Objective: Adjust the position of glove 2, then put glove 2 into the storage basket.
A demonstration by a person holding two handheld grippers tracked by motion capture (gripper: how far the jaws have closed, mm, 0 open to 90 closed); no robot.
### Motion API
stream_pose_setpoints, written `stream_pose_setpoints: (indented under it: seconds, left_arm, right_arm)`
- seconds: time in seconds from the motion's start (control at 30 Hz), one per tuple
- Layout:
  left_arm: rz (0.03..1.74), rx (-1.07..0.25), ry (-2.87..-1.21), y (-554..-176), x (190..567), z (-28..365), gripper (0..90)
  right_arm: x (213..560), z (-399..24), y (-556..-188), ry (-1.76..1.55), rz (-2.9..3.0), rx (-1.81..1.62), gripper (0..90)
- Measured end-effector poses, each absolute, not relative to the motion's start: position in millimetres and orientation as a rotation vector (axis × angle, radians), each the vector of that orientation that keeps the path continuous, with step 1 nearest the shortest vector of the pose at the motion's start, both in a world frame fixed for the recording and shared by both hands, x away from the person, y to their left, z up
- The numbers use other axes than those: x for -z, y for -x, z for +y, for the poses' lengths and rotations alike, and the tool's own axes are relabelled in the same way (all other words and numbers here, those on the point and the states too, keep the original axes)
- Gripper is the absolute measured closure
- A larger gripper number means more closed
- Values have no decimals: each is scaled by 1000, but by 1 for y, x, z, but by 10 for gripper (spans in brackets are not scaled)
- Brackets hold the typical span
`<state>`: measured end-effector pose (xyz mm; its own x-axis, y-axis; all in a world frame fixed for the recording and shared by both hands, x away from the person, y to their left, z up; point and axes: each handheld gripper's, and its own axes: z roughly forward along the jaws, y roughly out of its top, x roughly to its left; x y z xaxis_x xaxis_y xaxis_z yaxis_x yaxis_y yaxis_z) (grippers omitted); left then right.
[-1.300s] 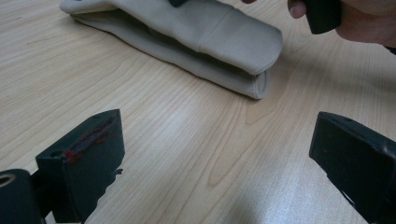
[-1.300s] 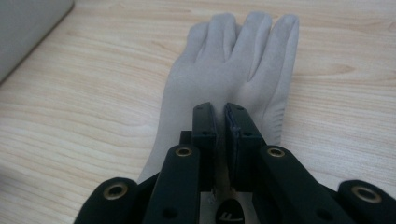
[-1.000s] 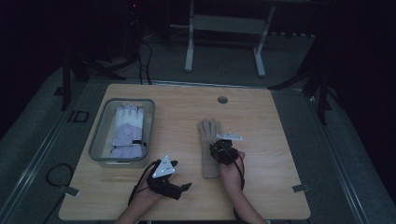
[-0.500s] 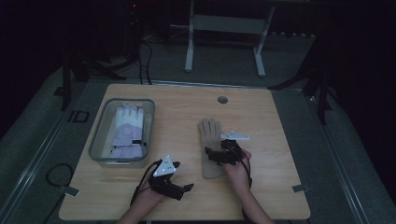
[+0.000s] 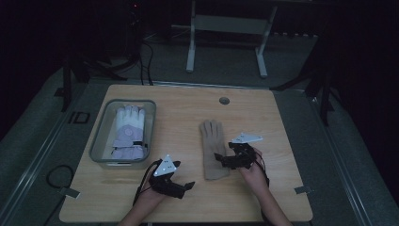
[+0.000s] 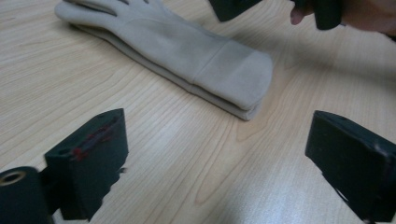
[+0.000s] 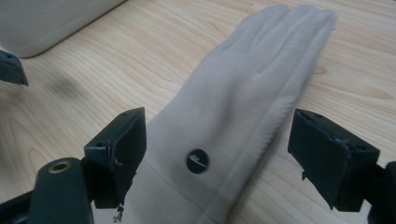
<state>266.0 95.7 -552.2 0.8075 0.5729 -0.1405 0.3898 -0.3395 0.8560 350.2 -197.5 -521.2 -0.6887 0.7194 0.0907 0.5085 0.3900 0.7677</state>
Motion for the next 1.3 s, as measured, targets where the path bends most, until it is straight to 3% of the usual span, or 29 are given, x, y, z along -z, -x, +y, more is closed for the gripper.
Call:
stream_pose_setpoints:
  seconds: [0.23, 0.4, 0.53, 0.8, 1.13, 1.3]
  left_arm:
    - [643, -235, -2028, -267, 553, 80, 116]
    - [597, -227, -2030, -272, 554, 71, 143]
    - [569, -228, -2050, -280, 554, 62, 148]
    - [467, -213, -2054, -295, 547, 30, 148]
    - [413, -195, -2192, -308, 559, 1, 171]
    - [414, -193, -2222, -313, 561, -1, 239]
  right_arm:
    - [515, -213, -354, -1090, 2394, -1197, 105]
    - [511, -215, -361, -1076, 2373, -1247, 105]
    - [507, -214, -373, -1063, 2351, -1277, 163]
    - [503, -210, -405, -1089, 2316, -1269, 183]
    - [524, -203, -431, -1234, 2370, -1286, 200]
    - [538, -199, -436, -1249, 2396, -1262, 227]
